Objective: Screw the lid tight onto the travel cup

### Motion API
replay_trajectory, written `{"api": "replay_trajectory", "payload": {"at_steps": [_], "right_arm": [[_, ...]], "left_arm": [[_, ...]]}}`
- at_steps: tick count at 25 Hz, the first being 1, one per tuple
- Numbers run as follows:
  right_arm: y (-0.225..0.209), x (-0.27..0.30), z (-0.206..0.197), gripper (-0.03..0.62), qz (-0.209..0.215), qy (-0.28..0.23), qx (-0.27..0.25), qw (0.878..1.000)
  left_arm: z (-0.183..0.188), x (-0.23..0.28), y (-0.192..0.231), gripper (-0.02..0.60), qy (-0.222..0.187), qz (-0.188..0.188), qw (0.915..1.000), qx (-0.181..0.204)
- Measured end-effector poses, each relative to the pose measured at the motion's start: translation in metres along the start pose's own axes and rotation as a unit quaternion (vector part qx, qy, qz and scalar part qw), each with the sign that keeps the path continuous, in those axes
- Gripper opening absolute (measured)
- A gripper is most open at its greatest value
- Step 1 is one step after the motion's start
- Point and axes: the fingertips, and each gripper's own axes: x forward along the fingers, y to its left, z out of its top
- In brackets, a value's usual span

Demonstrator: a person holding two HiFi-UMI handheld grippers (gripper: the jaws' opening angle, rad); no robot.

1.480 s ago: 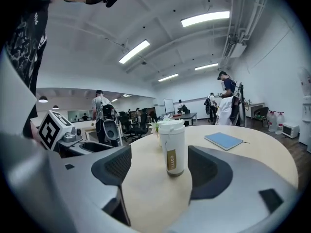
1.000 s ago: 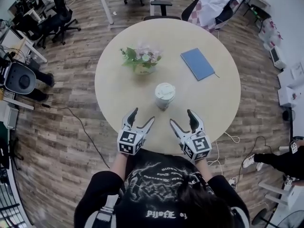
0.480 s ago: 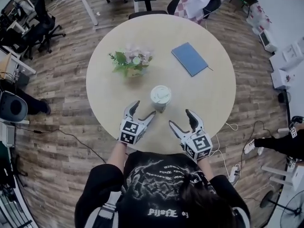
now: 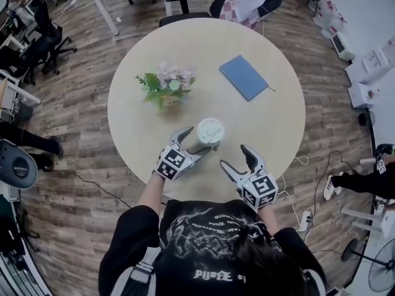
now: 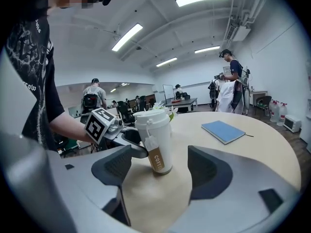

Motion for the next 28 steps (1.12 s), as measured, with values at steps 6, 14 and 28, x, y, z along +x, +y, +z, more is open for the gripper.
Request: {"api": "replay_trajectory", "payload": {"at_steps": [6, 14, 28], "right_arm": [[-0.005, 0.007, 0.005, 0.351, 0.002, 0.009, -0.015, 1.0], [0.0, 0.012, 0.019, 0.351, 0.056, 0.017, -0.041, 0.997], [0.019, 0.044, 0.094, 0.384, 0.267, 0.133, -0.393, 0.87]], "left_arm": [[0.004, 0.022, -0.008, 0.393, -0.005, -0.046, 0.9987, 0.023], [0.012, 0.035, -0.011, 0.394, -0.021, -0.083, 0.996, 0.028], [0.011, 0.034, -0.008, 0.397, -0.024, -0.097, 0.9945, 0.031]]}}
